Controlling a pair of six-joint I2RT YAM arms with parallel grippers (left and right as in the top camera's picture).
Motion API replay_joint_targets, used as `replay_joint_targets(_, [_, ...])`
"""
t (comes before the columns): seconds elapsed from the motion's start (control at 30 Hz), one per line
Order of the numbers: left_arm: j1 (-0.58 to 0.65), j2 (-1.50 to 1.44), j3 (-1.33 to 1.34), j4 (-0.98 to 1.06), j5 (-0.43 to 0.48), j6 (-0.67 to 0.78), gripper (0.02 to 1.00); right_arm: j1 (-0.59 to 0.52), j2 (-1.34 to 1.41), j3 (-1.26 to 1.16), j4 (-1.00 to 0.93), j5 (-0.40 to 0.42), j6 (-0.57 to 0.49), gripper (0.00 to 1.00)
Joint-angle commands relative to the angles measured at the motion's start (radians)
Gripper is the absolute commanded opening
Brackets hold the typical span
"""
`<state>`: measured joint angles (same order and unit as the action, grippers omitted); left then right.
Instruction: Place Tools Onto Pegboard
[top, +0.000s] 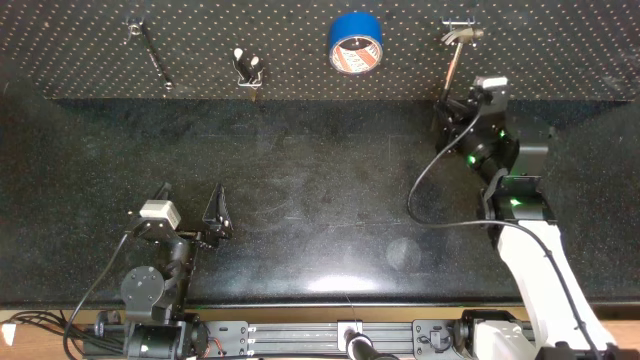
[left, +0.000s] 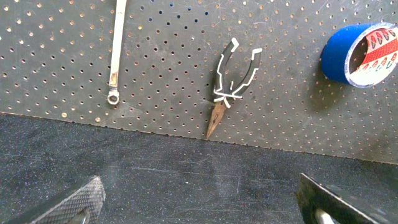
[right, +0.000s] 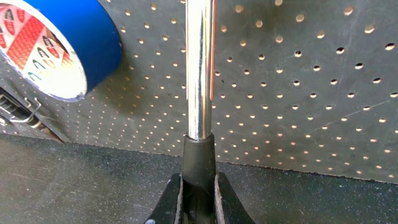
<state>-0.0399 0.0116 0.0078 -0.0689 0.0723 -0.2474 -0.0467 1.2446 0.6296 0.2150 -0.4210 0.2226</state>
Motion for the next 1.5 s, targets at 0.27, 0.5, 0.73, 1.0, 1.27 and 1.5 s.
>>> replay_joint_targets(0.27, [0.0, -0.008, -0.002, -0.006, 0.011, 0.002, 0.996, -0.011, 0.179, 0.124, 0.021, 0.044, -0.177, 0.073])
replay_joint_targets(0.5, [0.0, -0.008, -0.002, -0.006, 0.011, 0.002, 0.996, -0.011, 0.197, 0.133, 0.027, 0.126, -0.171, 0.978])
replay_joint_targets(0.73, [0.0, -0.008, -0.002, -0.006, 0.011, 0.002, 0.993, -0.012, -0.468, -0.298, 0.001, 0.385, -0.146, 0.98])
replay_joint_targets(1.0, [0.0, -0.008, -0.002, -0.006, 0.011, 0.002, 0.996, -0.011, -1.244, -0.455, -0.513, 0.448, -0.146, 0.98])
replay_joint_targets(1.27, [0.0, -0.008, -0.002, -0.006, 0.011, 0.002, 0.996, -0.011, -1.244, -0.489, -0.645, 0.447, -0.146, 0.982])
replay_joint_targets(1.5, [0.0, -0.008, -0.002, -0.006, 0.011, 0.002, 0.996, -0.011, -1.244, -0.56, -0.442, 0.447, -0.058, 0.982])
